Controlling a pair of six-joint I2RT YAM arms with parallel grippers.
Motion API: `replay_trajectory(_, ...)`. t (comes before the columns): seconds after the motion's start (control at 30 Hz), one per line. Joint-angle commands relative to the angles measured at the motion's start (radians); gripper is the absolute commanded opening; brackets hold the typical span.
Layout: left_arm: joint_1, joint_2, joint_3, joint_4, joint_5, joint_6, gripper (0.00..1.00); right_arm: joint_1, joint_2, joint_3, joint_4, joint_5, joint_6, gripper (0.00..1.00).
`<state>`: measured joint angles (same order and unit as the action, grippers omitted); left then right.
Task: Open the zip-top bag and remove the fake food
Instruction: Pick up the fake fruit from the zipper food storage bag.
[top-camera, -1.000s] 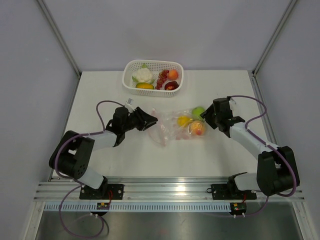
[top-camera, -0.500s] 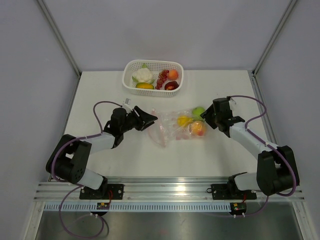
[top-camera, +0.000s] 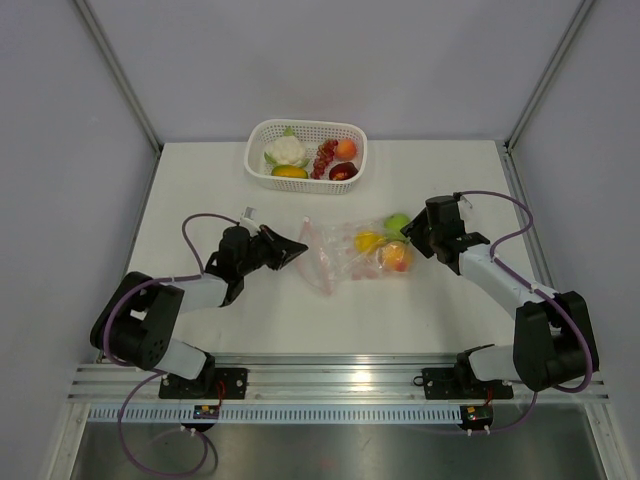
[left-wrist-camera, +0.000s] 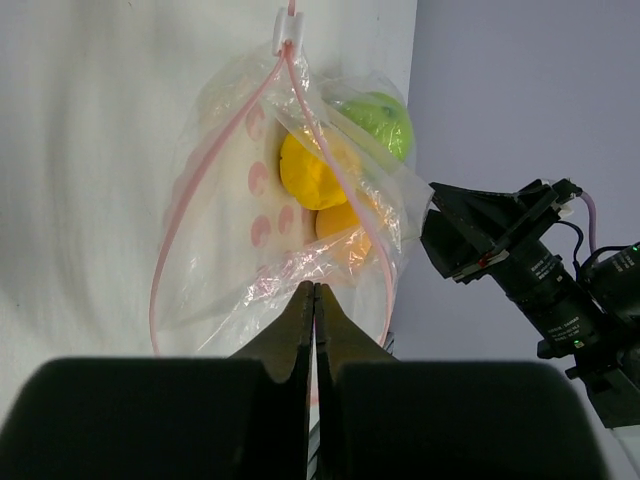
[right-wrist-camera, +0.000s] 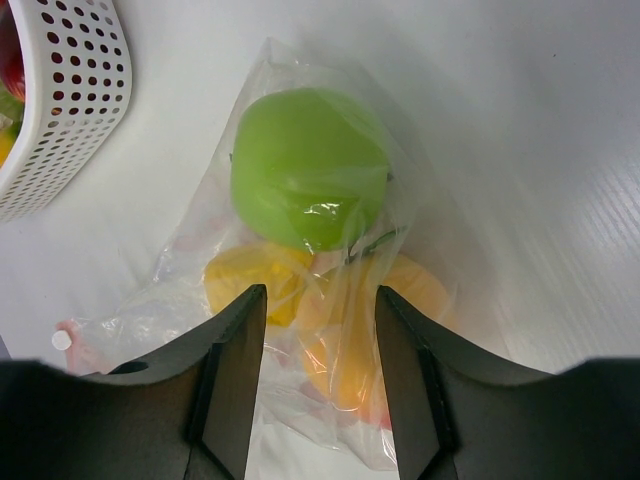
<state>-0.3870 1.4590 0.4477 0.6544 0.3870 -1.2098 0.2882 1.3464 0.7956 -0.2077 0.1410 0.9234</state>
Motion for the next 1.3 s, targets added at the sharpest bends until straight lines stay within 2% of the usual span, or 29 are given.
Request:
replay_trajectory(0.0, -0.013, -0.005, -0.007, 0.109, -0.033, -0.016, 0.00, 0.009, 0.002, 0.031, 0.016, 0.026, 0.003, 0.55)
replay_trajectory(0.17, -0.072, 0.047, 0.014, 0.103, -0.082, -0.005, 0.00, 0.011, 0.008, 0.027, 0.030, 0.012, 0.006, 0.54)
replay_trajectory(0.33, -0.085, 0.165, 0.046, 0.185, -0.024, -0.048, 0.00, 0.009, 0.011, 0.022, 0.044, -0.009, 0.006, 0.54)
replay_trajectory(0.5, -0.085, 0.233, 0.140, 0.105, 0.000, -0.002, 0.00, 0.009, 0.010, 0.010, 0.079, -0.050, -0.006, 0.53)
replay_trajectory(0.8, -0.092, 0.391, 0.278, 0.024, 0.061, 0.024, 0.17, 0.019, 0.086, 0.033, 0.107, -0.118, -0.020, 0.53)
replay_trajectory(0.93, -0.095, 0.403, 0.304, -0.004, 0.052, 0.045, 0.20, 0.029, 0.161, 0.085, 0.067, -0.116, -0.023, 0.53)
replay_trajectory(1.13, -0.096, 0.408, 0.342, -0.081, 0.027, 0.099, 0.31, 0.042, 0.253, 0.149, 0.048, -0.116, -0.041, 0.53)
replay_trajectory(1.27, -0.096, 0.406, 0.347, -0.064, 0.036, 0.105, 0.35, 0.057, 0.304, 0.185, 0.039, -0.118, -0.067, 0.55)
